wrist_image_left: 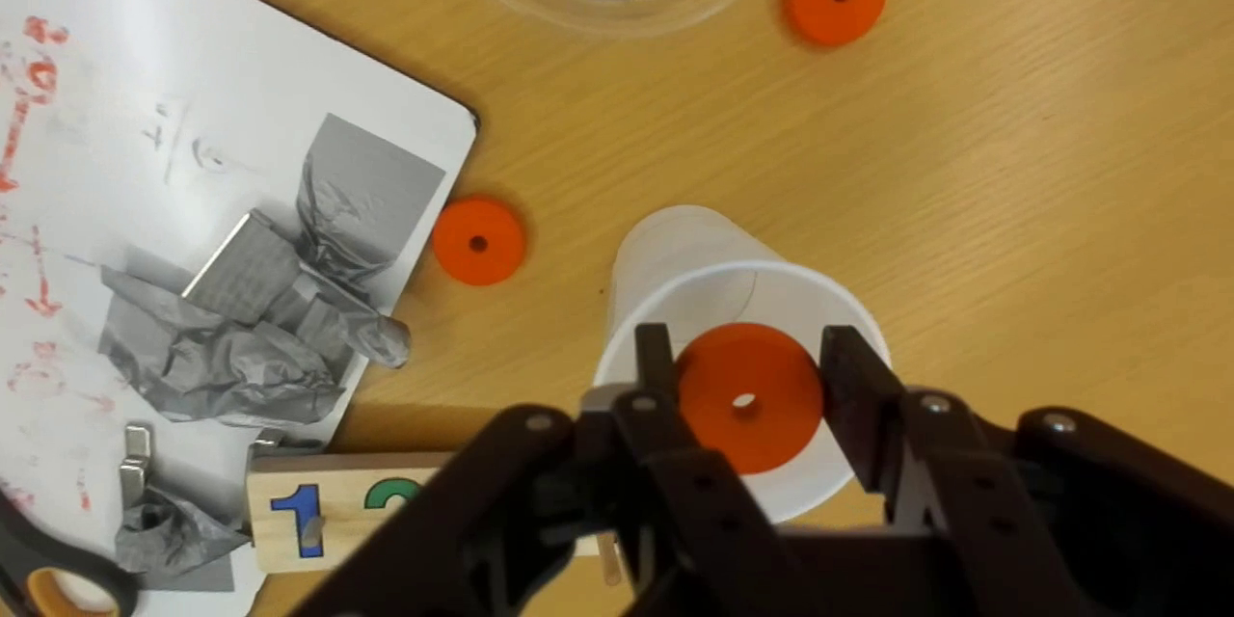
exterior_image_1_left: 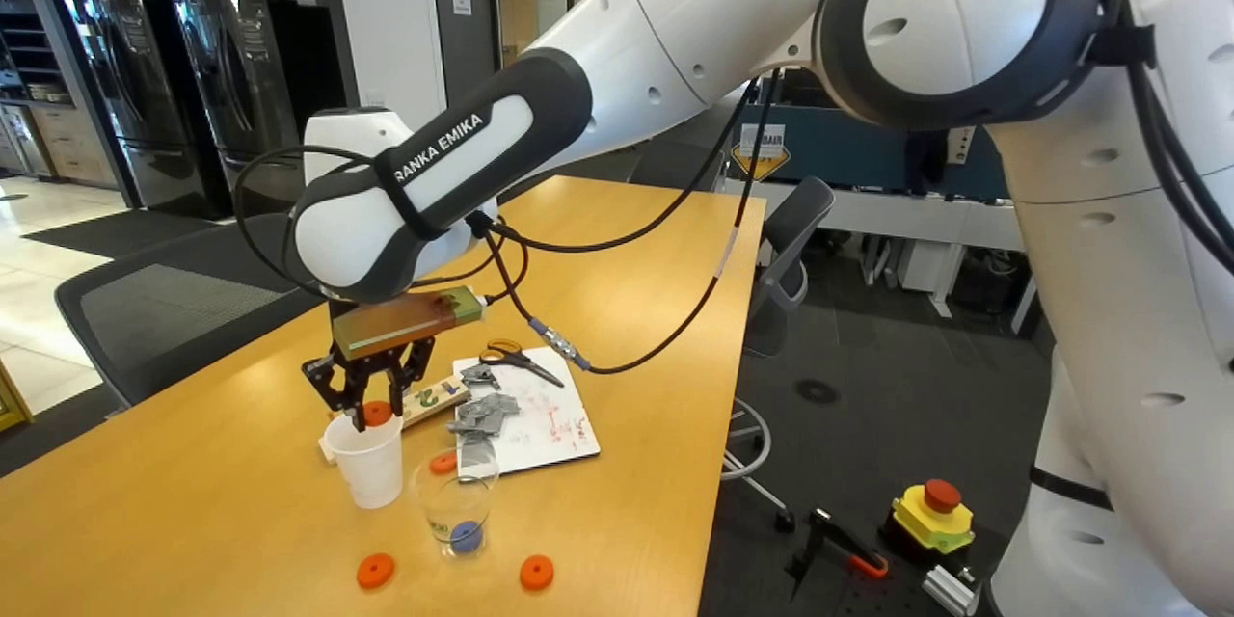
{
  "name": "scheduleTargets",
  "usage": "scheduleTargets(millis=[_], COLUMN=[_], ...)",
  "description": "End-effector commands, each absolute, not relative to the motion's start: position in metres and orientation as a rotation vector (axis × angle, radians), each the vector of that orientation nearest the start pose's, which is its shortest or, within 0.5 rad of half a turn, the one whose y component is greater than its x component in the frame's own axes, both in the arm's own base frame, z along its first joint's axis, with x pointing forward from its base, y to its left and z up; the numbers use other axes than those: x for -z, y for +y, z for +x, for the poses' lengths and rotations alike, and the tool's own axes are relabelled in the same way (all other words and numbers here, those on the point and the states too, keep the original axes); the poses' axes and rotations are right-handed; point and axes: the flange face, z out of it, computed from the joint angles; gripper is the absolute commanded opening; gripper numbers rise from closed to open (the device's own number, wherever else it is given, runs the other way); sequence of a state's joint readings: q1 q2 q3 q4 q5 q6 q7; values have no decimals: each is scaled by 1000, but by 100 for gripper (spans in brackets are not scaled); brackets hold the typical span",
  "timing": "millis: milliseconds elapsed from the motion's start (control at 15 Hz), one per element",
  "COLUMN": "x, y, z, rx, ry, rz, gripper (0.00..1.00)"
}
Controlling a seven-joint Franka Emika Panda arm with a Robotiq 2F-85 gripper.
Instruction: Put the blue disc in the clear cup and the orange discs in the white cup
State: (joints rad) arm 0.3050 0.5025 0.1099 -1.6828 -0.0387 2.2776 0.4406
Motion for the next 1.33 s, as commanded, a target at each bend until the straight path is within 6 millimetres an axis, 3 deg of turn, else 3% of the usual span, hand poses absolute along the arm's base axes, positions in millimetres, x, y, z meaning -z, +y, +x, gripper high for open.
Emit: scheduleTargets(millis=[0, 67, 133, 267, 467, 867, 1267], x=[-321, -320, -318, -316, -320, -341, -358], y=[273, 273, 272, 270, 266, 263, 250], z=[651, 654, 656, 658, 654, 626, 609], rx=[118, 111, 106, 94, 70, -51, -111], ry=[24, 30, 37, 38, -7, -492, -991], rz=[-3094, -3095, -3098, -3108, -3120, -3091, -2961], gripper=[22, 36, 67, 75, 97, 100, 100])
